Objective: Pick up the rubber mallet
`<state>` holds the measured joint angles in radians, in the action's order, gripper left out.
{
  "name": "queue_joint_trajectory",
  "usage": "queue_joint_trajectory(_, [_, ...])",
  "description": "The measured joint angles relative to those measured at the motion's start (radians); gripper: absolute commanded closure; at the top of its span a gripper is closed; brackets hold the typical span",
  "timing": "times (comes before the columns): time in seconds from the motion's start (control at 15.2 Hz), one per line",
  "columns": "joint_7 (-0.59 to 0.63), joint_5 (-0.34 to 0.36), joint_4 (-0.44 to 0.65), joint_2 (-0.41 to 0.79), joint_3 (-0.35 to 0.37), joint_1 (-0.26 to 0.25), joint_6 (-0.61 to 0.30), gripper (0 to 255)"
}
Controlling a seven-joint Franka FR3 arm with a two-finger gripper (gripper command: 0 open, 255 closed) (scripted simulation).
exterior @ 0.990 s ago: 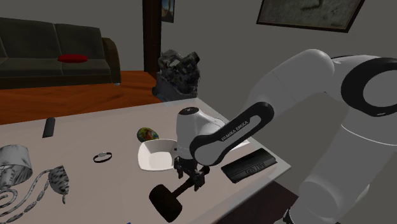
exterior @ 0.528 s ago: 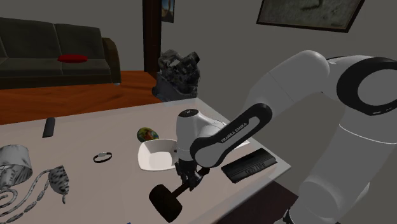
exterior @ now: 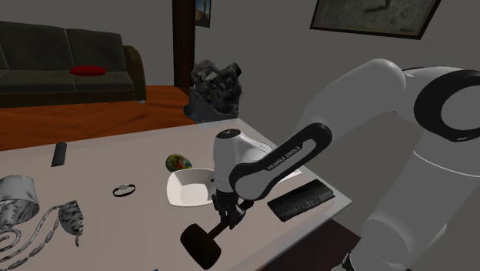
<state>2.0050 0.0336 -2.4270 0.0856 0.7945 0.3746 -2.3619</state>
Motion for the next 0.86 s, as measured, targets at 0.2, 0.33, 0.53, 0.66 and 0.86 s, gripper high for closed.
queue_joint_trajectory(0.2, [-0.033,-0.046,0.008,-0.045,0.008,0.006,0.040,255])
queue_joint_trajectory(0.33, [-0.052,-0.073,0.011,-0.075,0.010,0.007,0.064,255])
queue_joint_trajectory(0.53, [-0.085,-0.116,0.024,-0.123,0.009,0.008,0.112,255])
queue_joint_trajectory(0.66, [-0.096,-0.131,0.036,-0.142,0.007,0.007,0.139,255])
queue_joint_trajectory(0.86, [-0.114,-0.156,0.051,-0.175,0.002,0.005,0.178,255])
